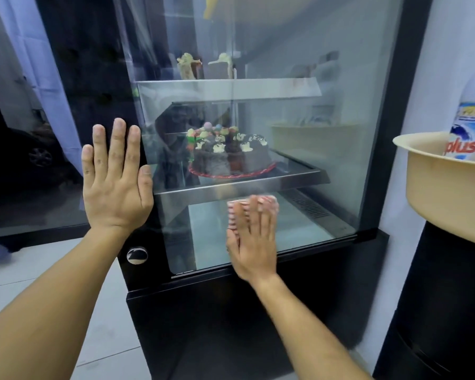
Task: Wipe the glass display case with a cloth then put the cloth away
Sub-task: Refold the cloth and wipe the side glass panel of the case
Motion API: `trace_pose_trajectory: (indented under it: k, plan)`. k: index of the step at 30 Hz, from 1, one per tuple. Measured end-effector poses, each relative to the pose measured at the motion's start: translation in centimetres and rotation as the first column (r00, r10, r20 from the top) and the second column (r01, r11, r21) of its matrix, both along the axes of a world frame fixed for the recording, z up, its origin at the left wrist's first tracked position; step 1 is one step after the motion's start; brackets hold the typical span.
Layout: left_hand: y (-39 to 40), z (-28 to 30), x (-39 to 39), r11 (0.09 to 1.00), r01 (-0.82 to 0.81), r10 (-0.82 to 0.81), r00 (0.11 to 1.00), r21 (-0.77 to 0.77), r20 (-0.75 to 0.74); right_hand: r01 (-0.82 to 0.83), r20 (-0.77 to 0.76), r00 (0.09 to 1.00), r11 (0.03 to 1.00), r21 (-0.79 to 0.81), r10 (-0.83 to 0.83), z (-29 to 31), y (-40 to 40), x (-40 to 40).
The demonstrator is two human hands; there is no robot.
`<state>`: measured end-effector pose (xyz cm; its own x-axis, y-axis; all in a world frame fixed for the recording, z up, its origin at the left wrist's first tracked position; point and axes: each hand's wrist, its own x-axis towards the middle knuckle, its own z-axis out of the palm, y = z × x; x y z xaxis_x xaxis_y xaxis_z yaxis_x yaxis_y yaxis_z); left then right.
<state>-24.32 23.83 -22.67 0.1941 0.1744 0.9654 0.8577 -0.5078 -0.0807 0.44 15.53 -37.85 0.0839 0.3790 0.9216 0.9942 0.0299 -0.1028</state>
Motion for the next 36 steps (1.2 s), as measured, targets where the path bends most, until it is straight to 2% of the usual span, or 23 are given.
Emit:
trace_pose_trajectory:
  k: [2,3,5,7,8,9,10,12,14,16,17,19,21,22,23,25,27,29,30,31,33,35,36]
  plan:
    - [0.0,0.0,0.1,1.0,-0.007,0.007,1.0,0.0,0.009,-0.022,0.282,0.959,1.0,-0.009,0.023,2.4,-0.7,4.2]
    - [0.0,0.0,0.2,1.0,-0.003,0.003,1.0,0.0,0.009,0.032,0.239,0.971,0.999,0.001,-0.031,2.8,-1.1,6.4]
    - [0.1,0.0,0.1,1.0,-0.014,0.014,1.0,-0.002,0.003,0.179,-0.256,0.952,0.984,0.018,-0.168,1.8,-1.9,10.0]
    - [0.1,0.0,0.1,1.0,-0.024,0.024,1.0,0.006,0.001,0.273,-0.789,0.595,0.962,0.019,-0.153,0.4,-1.8,9.7]
    - [0.1,0.0,0.1,1.0,-0.026,0.026,1.0,0.011,-0.002,0.293,-0.863,0.483,0.956,0.004,-0.145,0.1,-1.7,8.1]
    - [0.1,-0.1,0.2,1.0,-0.026,0.026,1.0,0.018,-0.004,0.29,-0.843,0.512,0.957,-0.01,-0.163,-0.3,-1.4,6.1]
    - [0.1,-0.1,0.2,0.999,-0.024,0.024,1.0,0.024,-0.009,0.243,-0.752,0.637,0.97,-0.01,-0.167,-0.7,-1.0,4.0]
    - [0.1,-0.1,0.1,0.999,-0.026,0.026,1.0,0.019,-0.018,0.097,-0.341,0.933,0.993,-0.067,-0.114,-1.1,-0.6,0.9]
    - [0.1,0.0,0.0,1.0,-0.02,0.021,0.999,0.023,-0.046,0.007,0.061,0.998,0.997,-0.076,-0.002,0.3,-0.6,0.9]
    - [0.1,-0.4,0.1,0.996,0.007,0.011,0.981,0.092,-0.193,0.014,0.19,0.982,0.999,-0.042,-0.005,2.1,-0.8,3.0]
    - [0.2,-0.7,0.1,0.991,0.022,0.019,0.956,0.136,-0.294,0.059,0.121,0.991,0.998,-0.011,-0.057,2.4,-0.8,4.5]
    - [0.1,-1.1,0.1,0.983,0.034,0.04,0.922,0.182,-0.385,0.173,-0.32,0.936,0.983,0.054,-0.148,2.4,-1.0,7.7]
    - [0.1,-1.2,0.2,0.979,0.027,0.05,0.928,0.2,-0.369,0.248,-0.833,0.55,0.963,0.104,-0.052,1.8,-1.1,9.4]
    - [0.1,-1.1,0.3,0.979,0.021,0.053,0.933,0.201,-0.357,0.271,-0.923,0.383,0.959,0.081,-0.03,1.4,-1.1,9.0]
    - [0.1,-1.1,0.2,0.978,0.018,0.057,0.934,0.207,-0.352,0.276,-0.928,0.367,0.96,0.05,-0.057,1.1,-1.1,7.7]
    - [0.0,-1.0,0.2,0.976,0.019,0.061,0.932,0.217,-0.357,0.259,-0.748,0.649,0.965,0.045,-0.14,0.2,-0.9,4.4]
    - [0.0,-1.2,0.2,0.979,0.011,0.063,0.934,0.203,-0.352,0.115,-0.278,0.955,0.992,0.044,-0.099,0.7,-0.2,2.8]
    - [0.0,-1.3,0.2,0.98,0.022,0.051,0.935,0.199,-0.35,0.02,0.124,0.992,0.997,0.07,-0.028,3.8,-0.3,4.3]
    - [0.0,-1.3,0.3,0.98,0.018,0.054,0.935,0.197,-0.349,0.033,0.175,0.983,0.995,0.099,-0.05,5.1,-0.3,6.0]
    - [0.0,-1.2,0.3,0.98,0.011,0.06,0.935,0.197,-0.35,0.083,0.112,0.989,0.988,0.133,-0.098,5.9,-0.4,7.7]
    - [0.0,-1.3,0.2,0.98,0.006,0.063,0.936,0.197,-0.347,0.232,-0.32,0.932,0.959,0.166,-0.17,5.3,-0.8,11.5]
    - [-0.1,-1.3,0.3,0.98,0.003,0.068,0.936,0.201,-0.346,0.326,-0.785,0.609,0.938,0.12,-0.111,3.0,-1.2,13.5]
    - [-0.1,-1.3,0.3,0.98,0.001,0.07,0.936,0.2,-0.346,0.341,-0.893,0.439,0.938,0.065,-0.098,1.9,-1.3,12.9]
